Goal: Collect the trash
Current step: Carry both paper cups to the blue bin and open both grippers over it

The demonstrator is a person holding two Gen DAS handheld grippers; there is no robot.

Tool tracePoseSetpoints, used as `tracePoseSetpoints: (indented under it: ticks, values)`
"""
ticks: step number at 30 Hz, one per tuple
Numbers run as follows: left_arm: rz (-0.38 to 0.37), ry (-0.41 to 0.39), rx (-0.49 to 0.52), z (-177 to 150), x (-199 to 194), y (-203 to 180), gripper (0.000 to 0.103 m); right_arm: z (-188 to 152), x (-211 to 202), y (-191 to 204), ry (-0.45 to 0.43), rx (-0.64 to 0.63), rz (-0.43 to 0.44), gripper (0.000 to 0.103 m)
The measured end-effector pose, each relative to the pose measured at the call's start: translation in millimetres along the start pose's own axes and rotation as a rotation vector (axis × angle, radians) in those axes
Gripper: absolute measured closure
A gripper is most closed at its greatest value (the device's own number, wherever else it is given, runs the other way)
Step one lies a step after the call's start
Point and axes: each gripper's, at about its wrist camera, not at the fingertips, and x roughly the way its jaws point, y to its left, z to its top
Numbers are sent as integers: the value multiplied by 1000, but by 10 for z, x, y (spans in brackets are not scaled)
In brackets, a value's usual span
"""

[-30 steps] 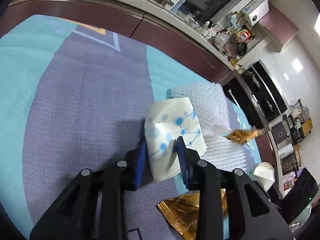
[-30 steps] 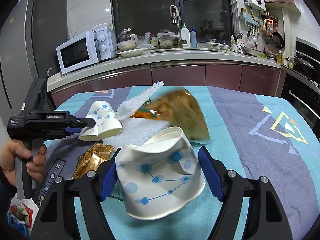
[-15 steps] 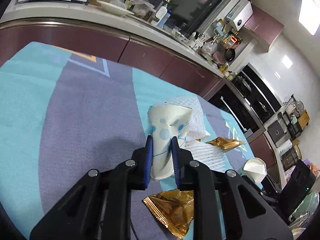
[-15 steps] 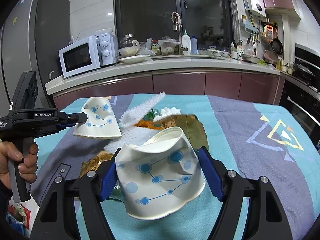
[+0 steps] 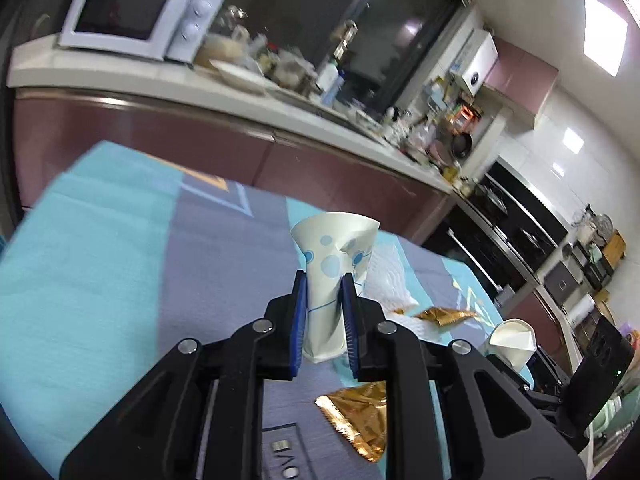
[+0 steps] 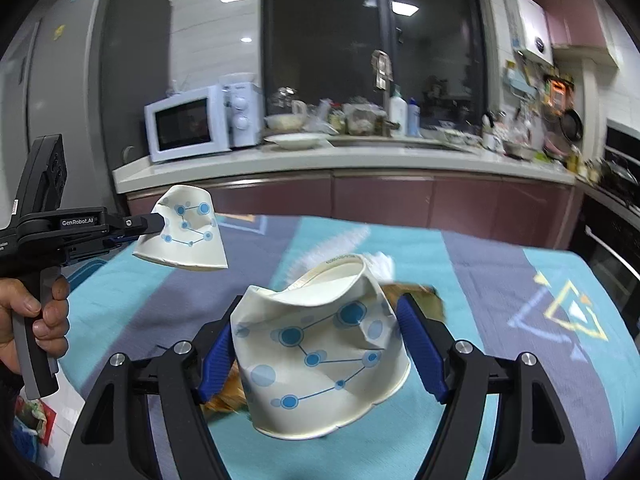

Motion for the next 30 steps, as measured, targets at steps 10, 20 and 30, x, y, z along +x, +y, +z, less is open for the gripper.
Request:
tracePoseSetpoints:
  ticks: [10, 20, 30]
  values:
    - [179, -214, -49, 313, -1311, 615, 86, 552, 233, 944, -90, -146, 232, 30]
    - [377, -339, -124, 458, -2471, 1563, 86, 1016, 782, 2336, -79, -250, 512, 30]
    - [516, -350, -213, 331, -3011, 2423, 86, 1188, 1368, 3554, 13, -311, 654, 30]
